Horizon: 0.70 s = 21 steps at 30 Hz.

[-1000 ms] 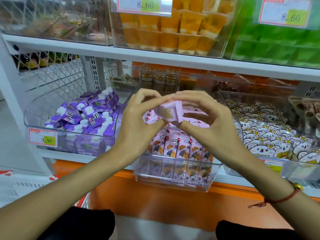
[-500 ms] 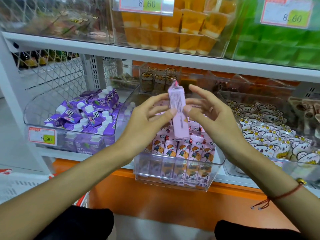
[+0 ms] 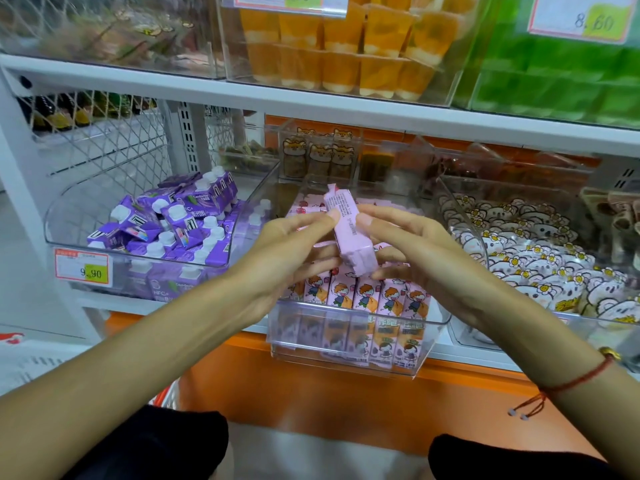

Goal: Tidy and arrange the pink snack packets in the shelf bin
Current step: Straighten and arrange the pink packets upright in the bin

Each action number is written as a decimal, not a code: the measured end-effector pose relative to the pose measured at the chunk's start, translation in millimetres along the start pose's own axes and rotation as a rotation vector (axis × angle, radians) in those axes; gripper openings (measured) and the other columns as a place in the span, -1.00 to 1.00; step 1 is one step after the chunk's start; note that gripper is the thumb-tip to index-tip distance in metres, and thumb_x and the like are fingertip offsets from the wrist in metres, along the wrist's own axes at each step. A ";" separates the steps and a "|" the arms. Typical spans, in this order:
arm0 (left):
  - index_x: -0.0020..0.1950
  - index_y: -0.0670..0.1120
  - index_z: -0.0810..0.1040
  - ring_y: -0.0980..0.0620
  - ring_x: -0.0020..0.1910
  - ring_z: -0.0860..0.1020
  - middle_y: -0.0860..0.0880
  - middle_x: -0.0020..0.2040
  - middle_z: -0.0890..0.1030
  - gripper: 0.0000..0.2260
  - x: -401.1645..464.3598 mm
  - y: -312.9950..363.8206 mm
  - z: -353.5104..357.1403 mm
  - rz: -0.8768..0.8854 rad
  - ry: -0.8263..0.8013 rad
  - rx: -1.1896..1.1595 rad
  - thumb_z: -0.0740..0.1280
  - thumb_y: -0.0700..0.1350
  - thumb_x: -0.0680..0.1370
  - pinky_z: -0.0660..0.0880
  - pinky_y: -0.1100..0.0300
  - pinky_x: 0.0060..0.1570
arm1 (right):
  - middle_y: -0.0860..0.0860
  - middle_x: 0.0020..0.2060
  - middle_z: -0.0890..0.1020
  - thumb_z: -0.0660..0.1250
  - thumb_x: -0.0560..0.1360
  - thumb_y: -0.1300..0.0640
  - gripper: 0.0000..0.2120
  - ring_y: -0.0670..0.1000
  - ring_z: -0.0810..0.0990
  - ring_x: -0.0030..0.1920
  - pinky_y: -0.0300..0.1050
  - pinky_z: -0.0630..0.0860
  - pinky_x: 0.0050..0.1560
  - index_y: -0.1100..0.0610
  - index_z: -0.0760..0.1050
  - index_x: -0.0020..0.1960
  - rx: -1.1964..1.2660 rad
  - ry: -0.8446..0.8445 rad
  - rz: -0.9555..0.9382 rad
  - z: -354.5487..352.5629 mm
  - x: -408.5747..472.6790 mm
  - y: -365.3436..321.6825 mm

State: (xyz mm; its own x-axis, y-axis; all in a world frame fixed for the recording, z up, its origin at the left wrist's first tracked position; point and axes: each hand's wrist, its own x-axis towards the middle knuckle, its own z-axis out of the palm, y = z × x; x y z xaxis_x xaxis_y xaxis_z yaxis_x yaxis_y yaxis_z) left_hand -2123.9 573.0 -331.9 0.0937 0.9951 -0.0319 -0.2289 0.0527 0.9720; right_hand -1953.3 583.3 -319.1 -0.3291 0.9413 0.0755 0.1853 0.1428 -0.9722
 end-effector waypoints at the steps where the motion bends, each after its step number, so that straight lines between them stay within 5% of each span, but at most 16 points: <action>1: 0.23 -0.10 0.55 0.16 -0.21 0.67 -0.01 -0.07 0.71 -0.75 0.3 0.7 -0.5 0.026 0.003 0.004 0.32 -0.10 0.57 0.59 0.33 -0.22 | 0.09 -0.03 0.68 0.39 0.47 -0.01 -0.62 -0.01 0.67 -0.10 -0.22 0.61 -0.16 -0.11 0.50 0.28 -0.036 0.019 -0.042 1.0 -0.5 1.2; 6: 0.13 -0.04 0.57 0.11 0.09 0.63 -0.02 0.08 0.67 -0.80 4.1 7.1 -8.9 0.207 0.002 0.133 0.38 -0.13 0.51 0.58 0.16 0.05 | -0.04 -0.10 0.50 0.43 0.45 0.16 -0.49 -0.08 0.48 -0.17 -0.20 0.48 -0.11 -0.16 0.41 0.33 -0.589 0.168 -0.527 1.4 -4.4 6.0; 8: 0.05 -0.04 0.59 0.11 0.07 0.63 0.00 0.02 0.67 -0.82 3.4 6.1 -11.3 0.268 0.021 0.172 0.42 -0.04 0.49 0.58 0.22 -0.01 | -0.01 -0.11 0.45 0.43 0.43 0.23 -0.45 -0.05 0.42 -0.17 -0.19 0.42 -0.11 -0.15 0.40 0.33 -0.681 0.187 -0.620 0.7 -3.3 8.1; 13: 0.10 0.05 0.54 0.18 -0.03 0.65 0.10 -0.09 0.67 -0.83 5.4 5.2 -15.1 0.466 0.117 0.262 0.38 -0.10 0.53 0.58 0.30 -0.07 | -0.05 0.01 0.49 0.44 0.45 0.12 -0.44 -0.10 0.47 -0.04 -0.13 0.49 -0.01 -0.10 0.35 0.40 -0.626 0.176 -0.578 1.8 4.4 18.5; 17: 0.16 -0.09 0.48 0.24 -0.04 0.63 0.02 0.04 0.63 -0.78 17.1 13.7 -20.3 0.622 0.236 0.298 0.36 -0.23 0.54 0.54 0.33 -0.01 | -0.07 0.25 0.46 0.33 0.52 0.00 -0.45 -0.07 0.44 0.20 -0.01 0.46 0.17 -0.03 0.23 0.45 -0.745 0.180 -0.388 -3.4 9.0 33.8; 21: 0.09 -0.07 0.45 0.25 -0.07 0.61 0.09 0.00 0.58 -0.75 46.9 21.2 -15.2 0.631 0.218 0.384 0.39 -0.32 0.50 0.51 0.44 -0.10 | -0.02 0.19 0.50 0.22 0.57 -0.10 -0.53 0.01 0.47 0.13 -0.23 0.22 -0.07 -0.01 0.30 0.45 -1.096 -0.020 -0.375 0.3 9.6 44.6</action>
State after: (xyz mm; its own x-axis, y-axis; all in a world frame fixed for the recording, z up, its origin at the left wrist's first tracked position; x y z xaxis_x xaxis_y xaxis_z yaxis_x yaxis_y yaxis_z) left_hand -2139.1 622.1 -316.3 -0.1448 0.8231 0.5491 0.1807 -0.5236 0.8326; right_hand -1948.4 598.7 -361.9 -0.5465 0.7798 0.3054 0.7726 0.6102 -0.1754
